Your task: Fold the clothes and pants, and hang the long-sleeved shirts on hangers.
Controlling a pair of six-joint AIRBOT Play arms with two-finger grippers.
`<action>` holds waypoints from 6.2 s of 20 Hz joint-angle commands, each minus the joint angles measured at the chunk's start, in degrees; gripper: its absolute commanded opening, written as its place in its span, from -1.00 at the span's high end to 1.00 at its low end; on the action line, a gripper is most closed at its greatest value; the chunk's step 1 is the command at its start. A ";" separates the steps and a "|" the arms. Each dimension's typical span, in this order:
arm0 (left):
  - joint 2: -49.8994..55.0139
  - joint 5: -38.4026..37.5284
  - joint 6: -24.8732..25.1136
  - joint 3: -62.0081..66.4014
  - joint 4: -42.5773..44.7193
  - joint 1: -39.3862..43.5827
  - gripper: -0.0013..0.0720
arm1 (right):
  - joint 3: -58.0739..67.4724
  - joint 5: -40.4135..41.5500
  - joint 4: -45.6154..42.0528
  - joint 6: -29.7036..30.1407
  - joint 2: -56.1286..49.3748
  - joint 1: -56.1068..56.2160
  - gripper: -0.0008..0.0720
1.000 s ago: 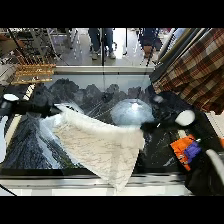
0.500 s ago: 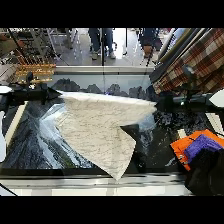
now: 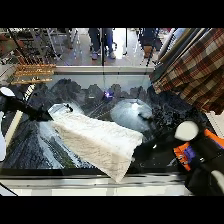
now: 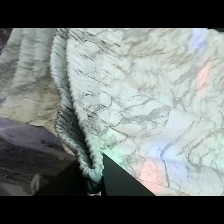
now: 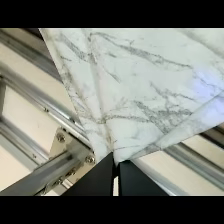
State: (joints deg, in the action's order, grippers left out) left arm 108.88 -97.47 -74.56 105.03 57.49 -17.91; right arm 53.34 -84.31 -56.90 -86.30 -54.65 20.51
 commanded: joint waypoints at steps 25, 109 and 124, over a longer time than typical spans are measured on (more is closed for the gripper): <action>-5.99 15.82 -3.04 2.19 -7.43 -3.15 -0.19 | -31.34 46.07 33.64 13.97 -11.69 0.37 -0.65; -12.98 -6.05 5.01 -1.77 -10.47 20.06 0.90 | 37.24 -5.49 17.49 -5.22 -10.67 -55.67 0.95; -12.98 -6.05 7.96 -1.77 -10.43 20.06 0.90 | 4.63 -10.49 -30.47 -1.68 -4.85 -112.26 0.95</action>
State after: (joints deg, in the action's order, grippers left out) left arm 95.94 -103.55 -66.83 103.26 47.09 2.13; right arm 66.57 -101.41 -74.52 -88.68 -58.67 -89.36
